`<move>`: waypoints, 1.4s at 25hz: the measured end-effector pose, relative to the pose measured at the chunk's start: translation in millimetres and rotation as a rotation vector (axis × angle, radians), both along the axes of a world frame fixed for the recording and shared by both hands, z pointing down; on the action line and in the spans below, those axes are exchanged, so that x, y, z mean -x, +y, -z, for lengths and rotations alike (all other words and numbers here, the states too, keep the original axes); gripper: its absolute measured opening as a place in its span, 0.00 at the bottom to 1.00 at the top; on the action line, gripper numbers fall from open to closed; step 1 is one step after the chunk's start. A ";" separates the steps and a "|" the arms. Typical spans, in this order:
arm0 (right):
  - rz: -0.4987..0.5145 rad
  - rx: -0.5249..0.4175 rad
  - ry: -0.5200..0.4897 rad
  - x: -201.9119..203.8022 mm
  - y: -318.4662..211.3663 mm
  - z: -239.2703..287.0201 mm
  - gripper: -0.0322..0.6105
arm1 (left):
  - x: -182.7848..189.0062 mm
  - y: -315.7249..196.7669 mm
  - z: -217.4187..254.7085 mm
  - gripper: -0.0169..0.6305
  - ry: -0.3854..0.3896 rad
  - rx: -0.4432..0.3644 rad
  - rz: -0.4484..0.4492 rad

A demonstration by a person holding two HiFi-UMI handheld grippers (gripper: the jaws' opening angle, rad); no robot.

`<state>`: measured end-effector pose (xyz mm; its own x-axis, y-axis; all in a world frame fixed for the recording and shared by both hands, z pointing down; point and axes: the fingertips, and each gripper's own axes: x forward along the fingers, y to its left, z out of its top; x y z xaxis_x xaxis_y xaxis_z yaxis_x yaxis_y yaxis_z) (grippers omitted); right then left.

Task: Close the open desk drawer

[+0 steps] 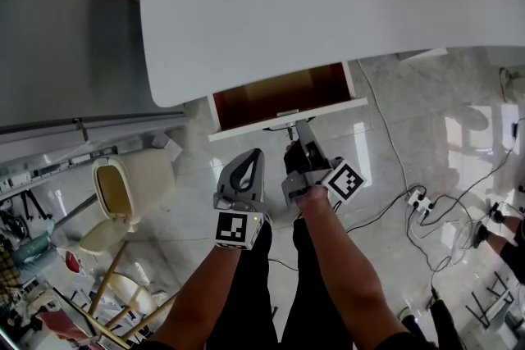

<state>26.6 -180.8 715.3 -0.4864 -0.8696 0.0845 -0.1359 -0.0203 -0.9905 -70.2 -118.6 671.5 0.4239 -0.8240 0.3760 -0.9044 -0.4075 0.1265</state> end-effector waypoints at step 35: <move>-0.020 0.025 -0.001 25.4 -102.8 1.7 0.11 | 30.3 -34.5 11.2 0.04 0.036 -0.022 0.077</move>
